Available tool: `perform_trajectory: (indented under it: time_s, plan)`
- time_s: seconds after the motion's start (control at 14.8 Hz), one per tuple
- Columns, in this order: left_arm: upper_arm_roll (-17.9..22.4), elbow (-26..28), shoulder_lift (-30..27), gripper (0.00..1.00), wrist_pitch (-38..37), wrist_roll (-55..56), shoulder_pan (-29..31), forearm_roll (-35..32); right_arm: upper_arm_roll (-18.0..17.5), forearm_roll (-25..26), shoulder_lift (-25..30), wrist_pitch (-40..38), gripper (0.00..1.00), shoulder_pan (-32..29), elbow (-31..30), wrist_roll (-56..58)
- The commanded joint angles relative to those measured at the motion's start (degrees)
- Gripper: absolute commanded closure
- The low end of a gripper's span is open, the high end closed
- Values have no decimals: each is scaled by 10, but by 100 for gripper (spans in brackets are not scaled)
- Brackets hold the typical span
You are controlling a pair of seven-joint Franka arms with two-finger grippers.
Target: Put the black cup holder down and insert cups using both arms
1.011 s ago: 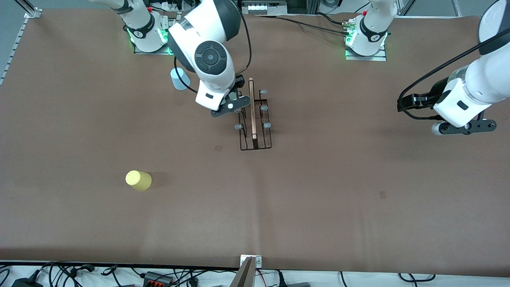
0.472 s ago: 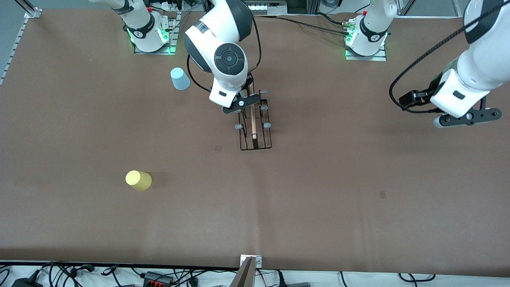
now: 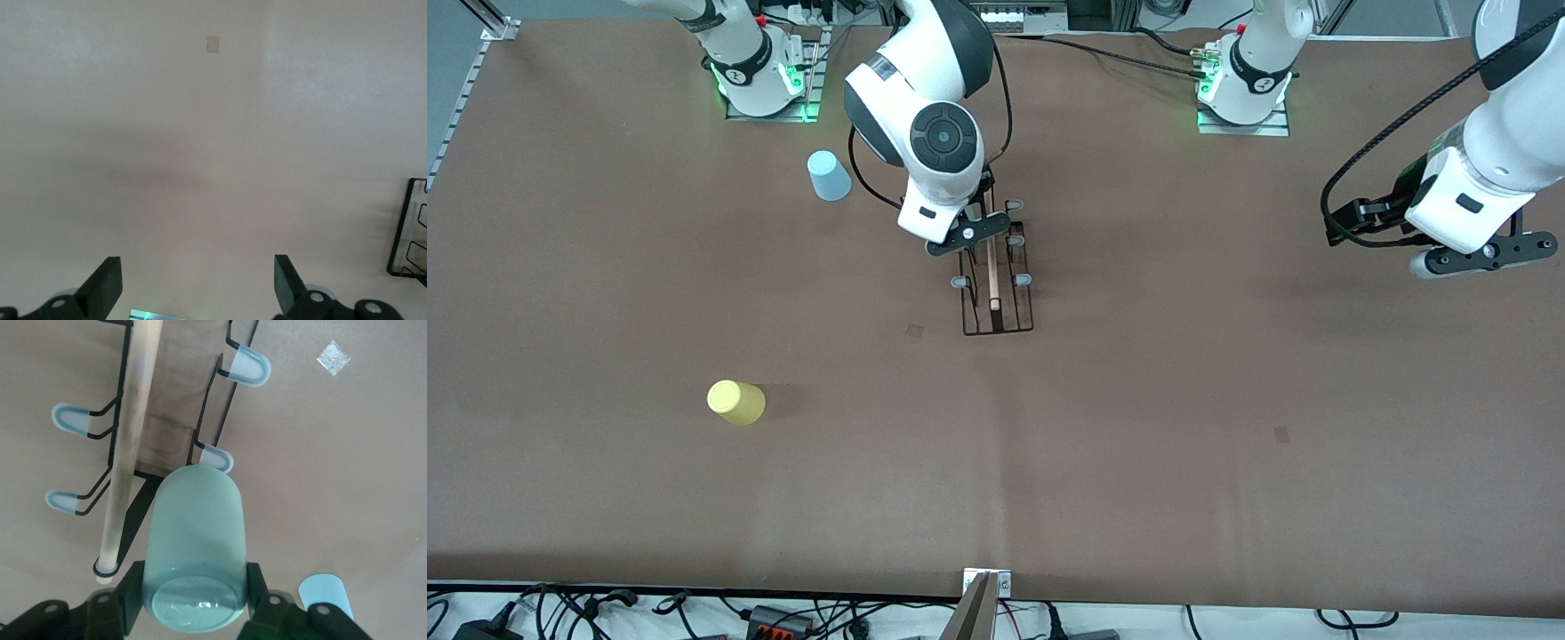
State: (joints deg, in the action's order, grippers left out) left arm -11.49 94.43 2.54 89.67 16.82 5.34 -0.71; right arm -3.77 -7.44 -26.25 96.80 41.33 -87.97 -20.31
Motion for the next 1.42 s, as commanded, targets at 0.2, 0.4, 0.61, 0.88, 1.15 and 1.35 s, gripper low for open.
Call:
perform_trajectory:
  time_s: [0.2, 0.4, 0.61, 0.88, 1.15, 1.35]
  plan:
    - [0, 17, -20, 0, 9, -1, 5, 12, 3, 1, -12, 4, 85, 7, 1, -11]
    - [0, 18, -20, 0, 8, 12, 5, 12, 3, -1, -13, -2, 85, 12, 1, -11]
    - [-1, 17, -21, 0, 6, 13, 3, 12, 3, 0, -12, -4, 85, 7, 2, -10]
    - [-1, 17, -21, 0, 6, 12, 3, 12, 3, 2, -13, 0, 85, 10, 3, -10]
    - [-1, 17, -21, 0, 6, 12, 3, 12, 3, -6, 3, -8, 85, 12, 6, -10]
    - [-1, 16, -21, 0, 6, 12, 3, 12, 3, -6, 6, -14, 85, 12, 7, -10]
